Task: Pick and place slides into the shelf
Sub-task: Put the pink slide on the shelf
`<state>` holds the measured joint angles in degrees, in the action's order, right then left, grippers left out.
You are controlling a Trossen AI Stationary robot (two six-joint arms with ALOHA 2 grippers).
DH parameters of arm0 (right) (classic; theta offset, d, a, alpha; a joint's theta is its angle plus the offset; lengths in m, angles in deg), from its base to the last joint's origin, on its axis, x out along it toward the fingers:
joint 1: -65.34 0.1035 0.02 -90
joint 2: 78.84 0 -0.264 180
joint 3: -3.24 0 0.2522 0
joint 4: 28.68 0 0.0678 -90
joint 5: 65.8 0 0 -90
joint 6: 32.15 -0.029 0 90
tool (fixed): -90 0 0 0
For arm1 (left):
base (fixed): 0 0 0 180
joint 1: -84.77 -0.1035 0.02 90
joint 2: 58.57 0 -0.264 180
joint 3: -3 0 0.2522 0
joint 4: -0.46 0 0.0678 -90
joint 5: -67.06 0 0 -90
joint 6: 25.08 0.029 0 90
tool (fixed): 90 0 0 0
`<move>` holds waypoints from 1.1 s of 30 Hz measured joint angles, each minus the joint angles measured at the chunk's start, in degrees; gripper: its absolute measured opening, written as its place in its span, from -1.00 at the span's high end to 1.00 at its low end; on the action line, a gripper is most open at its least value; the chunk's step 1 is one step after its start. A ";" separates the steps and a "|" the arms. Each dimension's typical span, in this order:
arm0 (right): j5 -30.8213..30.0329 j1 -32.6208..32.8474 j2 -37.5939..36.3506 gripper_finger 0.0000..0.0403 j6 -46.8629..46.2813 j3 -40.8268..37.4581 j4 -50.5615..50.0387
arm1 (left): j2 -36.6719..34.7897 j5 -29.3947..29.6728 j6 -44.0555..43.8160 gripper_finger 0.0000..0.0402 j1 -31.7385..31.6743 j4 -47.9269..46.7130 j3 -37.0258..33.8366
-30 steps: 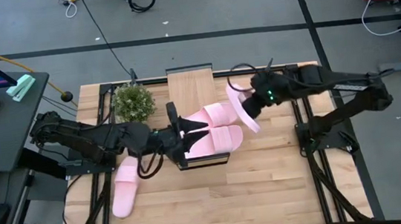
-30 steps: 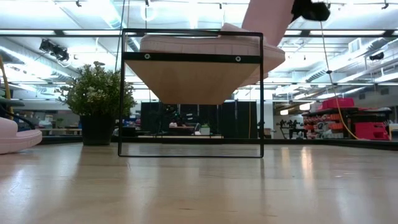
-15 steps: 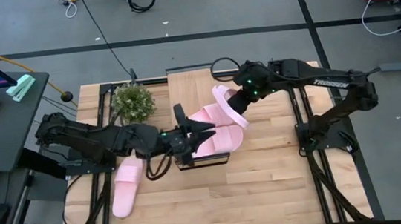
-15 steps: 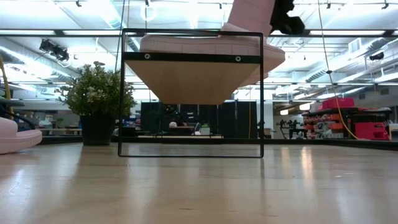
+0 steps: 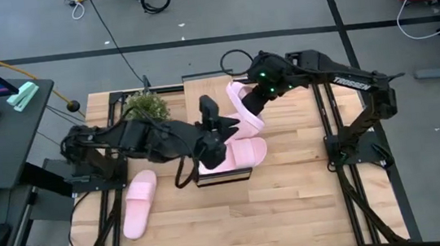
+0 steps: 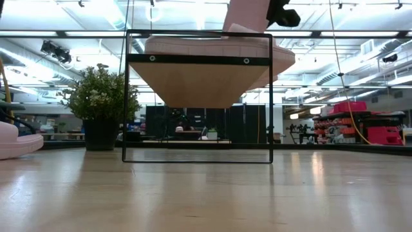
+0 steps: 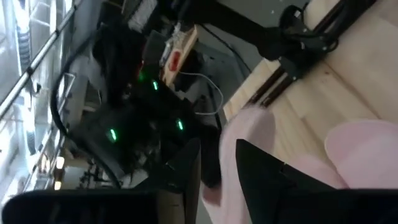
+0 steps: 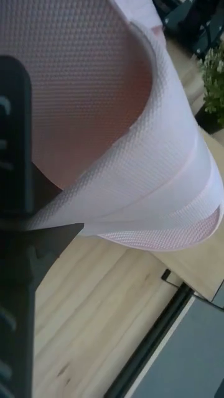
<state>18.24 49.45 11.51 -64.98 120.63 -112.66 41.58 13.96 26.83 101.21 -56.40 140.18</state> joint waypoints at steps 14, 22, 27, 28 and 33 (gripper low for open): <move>2.02 -0.52 4.63 0.97 0.05 0.75 -2.08 | 7.51 0.50 -1.09 0.46 -0.63 -6.42 2.13; 2.41 -0.45 4.96 0.97 0.01 0.77 -2.60 | 9.90 4.33 -4.23 0.22 -1.89 -5.48 2.11; 2.42 -0.45 4.93 0.97 -0.02 0.77 -2.60 | 9.82 4.61 -4.46 -0.13 -2.20 -3.82 2.13; 2.42 -0.45 4.93 0.97 -0.04 0.77 -2.60 | 9.82 4.62 -4.34 -0.20 -2.23 -3.81 2.13; 3.12 -0.45 4.93 0.97 -0.39 0.77 -2.50 | 9.82 4.18 -4.29 -0.42 -2.71 -4.47 2.13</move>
<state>21.36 49.00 16.45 -65.36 121.40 -115.16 51.40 18.14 22.54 98.50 -60.87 142.32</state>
